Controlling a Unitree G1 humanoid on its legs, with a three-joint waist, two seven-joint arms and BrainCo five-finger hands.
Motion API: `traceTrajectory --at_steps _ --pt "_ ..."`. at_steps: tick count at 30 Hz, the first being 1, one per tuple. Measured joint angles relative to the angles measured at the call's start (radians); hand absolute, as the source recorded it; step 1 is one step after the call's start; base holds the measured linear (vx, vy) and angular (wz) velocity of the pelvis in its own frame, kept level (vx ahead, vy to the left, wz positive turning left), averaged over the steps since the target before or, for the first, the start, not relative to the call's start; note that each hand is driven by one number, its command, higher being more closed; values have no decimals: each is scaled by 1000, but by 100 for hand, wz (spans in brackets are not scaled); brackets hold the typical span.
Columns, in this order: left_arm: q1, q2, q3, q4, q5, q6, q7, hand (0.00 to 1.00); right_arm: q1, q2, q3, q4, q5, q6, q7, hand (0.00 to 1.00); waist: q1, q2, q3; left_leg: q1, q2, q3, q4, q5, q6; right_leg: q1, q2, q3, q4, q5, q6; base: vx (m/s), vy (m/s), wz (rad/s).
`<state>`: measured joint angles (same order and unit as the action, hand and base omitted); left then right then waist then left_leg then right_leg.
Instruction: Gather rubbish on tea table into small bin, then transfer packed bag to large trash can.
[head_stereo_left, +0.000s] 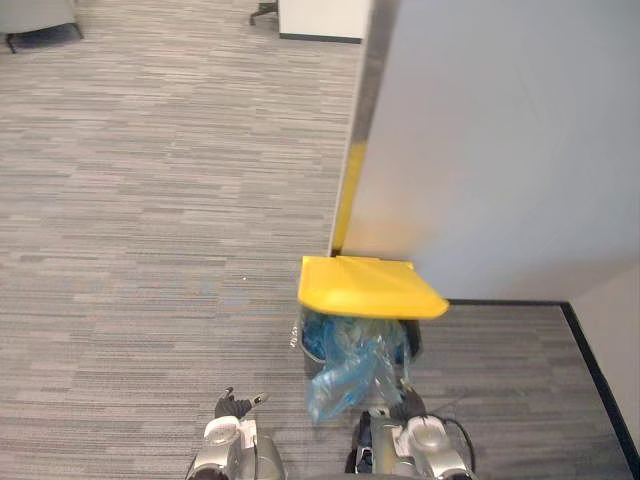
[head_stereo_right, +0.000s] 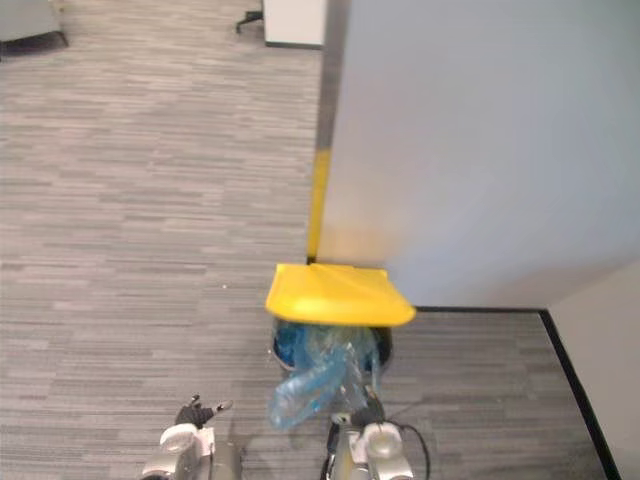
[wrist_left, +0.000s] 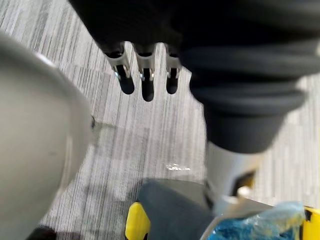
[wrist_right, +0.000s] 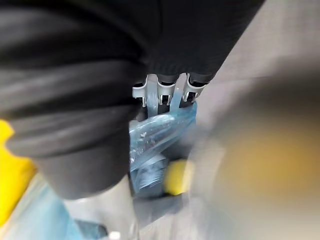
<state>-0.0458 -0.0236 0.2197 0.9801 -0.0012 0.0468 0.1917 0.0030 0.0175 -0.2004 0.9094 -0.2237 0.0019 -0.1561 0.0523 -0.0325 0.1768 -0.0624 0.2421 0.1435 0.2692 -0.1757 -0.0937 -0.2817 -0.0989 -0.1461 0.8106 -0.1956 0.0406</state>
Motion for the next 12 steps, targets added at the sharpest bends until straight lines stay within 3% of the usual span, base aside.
traceTrajectory --at_steps 1,2,3,6,9,12 --pt "-8 -3 1 9 -1 2 0 0 11 0 -34 29 1 9 -13 0 -5 -47 -21 21 -45 18 -45 38 -61 43 -30 4 -79 -95 21 -44 -149 -22" --pt "-12 -4 1 15 -1 3 0 0 18 -3 -38 42 5 14 -16 0 -5 -55 -22 26 -54 21 -53 45 -70 65 -30 3 -118 -122 8 -42 -150 -18" --pt "-16 -20 3 26 -1 4 0 0 19 -8 -59 69 15 26 -20 0 -2 -43 -28 29 -53 31 -72 62 -70 114 -16 1 -239 -154 -17 -56 -92 -32" --pt "1 -32 28 38 -3 6 1 0 15 -18 -121 92 71 30 -21 0 -15 -2 -44 60 -45 36 -142 100 -23 145 18 2 -348 -102 -37 -124 -23 -28" --pt "11 -30 39 42 -14 4 3 0 21 -29 -152 108 77 38 -22 0 -17 17 -64 88 -49 37 -202 128 -20 166 28 10 -413 -71 -11 -100 60 0" --pt "20 -11 54 51 -29 4 1 0 16 -35 -153 132 81 39 -21 0 -17 16 -75 100 -65 42 -225 133 -21 182 29 30 -461 -39 9 -32 105 -13"
